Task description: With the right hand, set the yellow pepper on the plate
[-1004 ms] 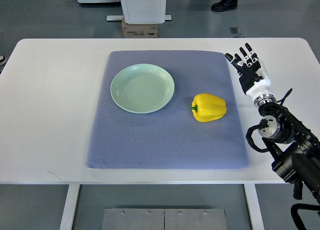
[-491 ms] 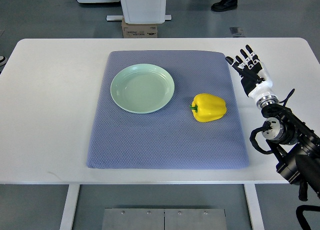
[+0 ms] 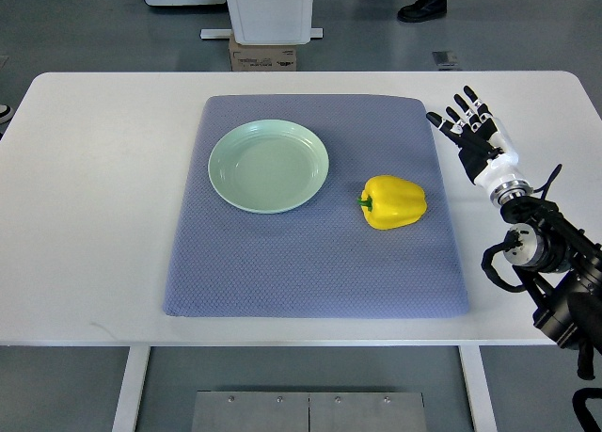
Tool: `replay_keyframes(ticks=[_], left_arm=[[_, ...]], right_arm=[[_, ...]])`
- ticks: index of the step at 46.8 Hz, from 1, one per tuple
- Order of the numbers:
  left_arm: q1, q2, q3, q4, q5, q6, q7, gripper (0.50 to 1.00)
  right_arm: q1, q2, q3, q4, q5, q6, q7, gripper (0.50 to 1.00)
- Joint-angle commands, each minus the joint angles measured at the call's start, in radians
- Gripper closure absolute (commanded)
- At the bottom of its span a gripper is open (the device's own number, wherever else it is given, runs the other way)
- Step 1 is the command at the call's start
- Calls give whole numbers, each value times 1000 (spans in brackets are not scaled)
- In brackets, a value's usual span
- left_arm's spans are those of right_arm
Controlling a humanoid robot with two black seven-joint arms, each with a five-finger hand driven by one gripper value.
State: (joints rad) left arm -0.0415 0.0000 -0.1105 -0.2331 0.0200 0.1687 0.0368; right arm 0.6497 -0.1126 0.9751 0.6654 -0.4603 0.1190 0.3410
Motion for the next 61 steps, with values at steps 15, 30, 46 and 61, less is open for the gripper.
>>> replay_keyframes(ticks=[15, 30, 46, 61], left_arm=[[0, 0, 0, 0, 0, 0, 0, 500], [0, 0, 0, 0, 0, 0, 0, 500], [0, 0, 0, 0, 0, 0, 0, 500], [0, 0, 0, 0, 0, 0, 0, 500]], right_arm=[[30, -81, -119, 31, -43, 57, 4, 500], [48, -165, -214, 112, -259, 113, 72, 500], [136, -288, -398, 197, -353, 122, 147, 500], [265, -346, -662, 221, -405, 119, 230, 500]])
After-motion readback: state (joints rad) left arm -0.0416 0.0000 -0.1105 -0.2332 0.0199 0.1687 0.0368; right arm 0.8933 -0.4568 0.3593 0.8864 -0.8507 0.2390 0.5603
